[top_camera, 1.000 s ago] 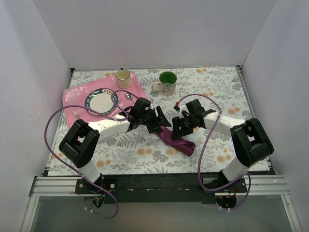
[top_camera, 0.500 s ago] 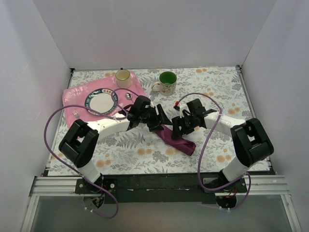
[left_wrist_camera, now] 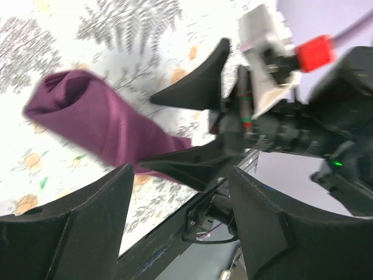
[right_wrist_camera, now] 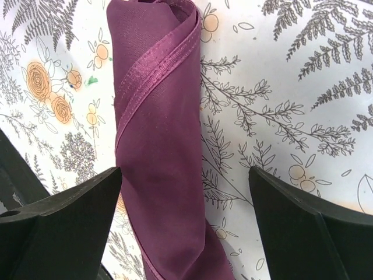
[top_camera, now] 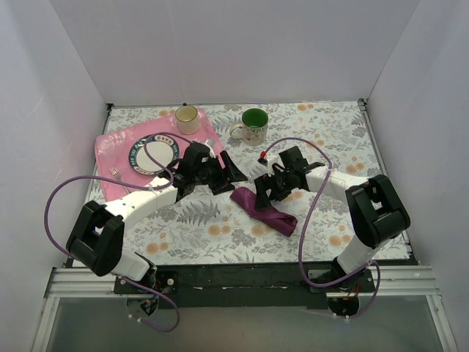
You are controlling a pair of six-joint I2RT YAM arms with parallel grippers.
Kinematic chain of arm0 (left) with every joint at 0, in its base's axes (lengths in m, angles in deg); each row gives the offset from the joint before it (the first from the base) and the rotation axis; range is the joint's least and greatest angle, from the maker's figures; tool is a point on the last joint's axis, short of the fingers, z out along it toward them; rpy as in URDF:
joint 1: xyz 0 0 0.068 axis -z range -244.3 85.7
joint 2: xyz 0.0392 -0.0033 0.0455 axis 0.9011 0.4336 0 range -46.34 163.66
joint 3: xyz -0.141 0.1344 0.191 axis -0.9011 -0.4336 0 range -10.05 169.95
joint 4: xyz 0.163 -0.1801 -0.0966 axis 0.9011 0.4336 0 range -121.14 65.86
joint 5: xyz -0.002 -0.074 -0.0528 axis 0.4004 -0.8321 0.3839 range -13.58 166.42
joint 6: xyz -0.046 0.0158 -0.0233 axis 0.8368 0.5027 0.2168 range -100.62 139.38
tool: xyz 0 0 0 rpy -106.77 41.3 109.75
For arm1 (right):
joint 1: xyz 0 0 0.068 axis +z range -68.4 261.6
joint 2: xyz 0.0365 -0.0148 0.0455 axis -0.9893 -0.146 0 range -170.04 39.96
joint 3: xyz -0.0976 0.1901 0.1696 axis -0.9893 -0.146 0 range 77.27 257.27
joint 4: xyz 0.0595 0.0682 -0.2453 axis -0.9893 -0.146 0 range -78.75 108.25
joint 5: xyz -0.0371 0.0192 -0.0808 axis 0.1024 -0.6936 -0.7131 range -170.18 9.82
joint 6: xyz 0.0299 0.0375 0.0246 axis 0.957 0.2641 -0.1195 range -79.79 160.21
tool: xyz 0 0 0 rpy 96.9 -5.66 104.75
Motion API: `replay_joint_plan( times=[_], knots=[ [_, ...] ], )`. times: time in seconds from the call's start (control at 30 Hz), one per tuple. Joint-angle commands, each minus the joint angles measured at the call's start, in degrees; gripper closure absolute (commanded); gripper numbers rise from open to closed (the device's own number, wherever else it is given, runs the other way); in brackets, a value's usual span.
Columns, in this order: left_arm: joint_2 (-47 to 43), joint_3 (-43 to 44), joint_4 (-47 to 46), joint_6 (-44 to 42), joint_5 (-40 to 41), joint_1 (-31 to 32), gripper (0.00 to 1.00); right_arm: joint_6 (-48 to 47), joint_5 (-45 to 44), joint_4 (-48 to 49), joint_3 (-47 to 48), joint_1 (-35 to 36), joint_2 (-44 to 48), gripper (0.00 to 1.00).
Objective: Fold the napkin, place the utensils inside, and roll it up
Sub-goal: Neatly place the rolled napkin to the corner
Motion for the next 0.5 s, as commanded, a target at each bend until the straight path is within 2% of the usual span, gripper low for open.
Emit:
replay_joint_plan(
  times=[0.0,0.3,0.47],
  knots=[
    [-2.0,-4.1,2.2,0.2,-0.6,-0.2,0.35,-0.7,-1.0,0.2,-0.6,1.2,-0.9,0.03],
    [-3.0,-6.5,1.2,0.6,-0.7,-0.4,0.35,0.3,-9.1,0.9,-2.6,4.8,1.1,0.04],
    [-5.3,-8.2,1.4,1.9,1.5,-0.6,0.34,0.4,-19.1,0.9,-3.3,9.2,1.9,0.04]
  ],
)
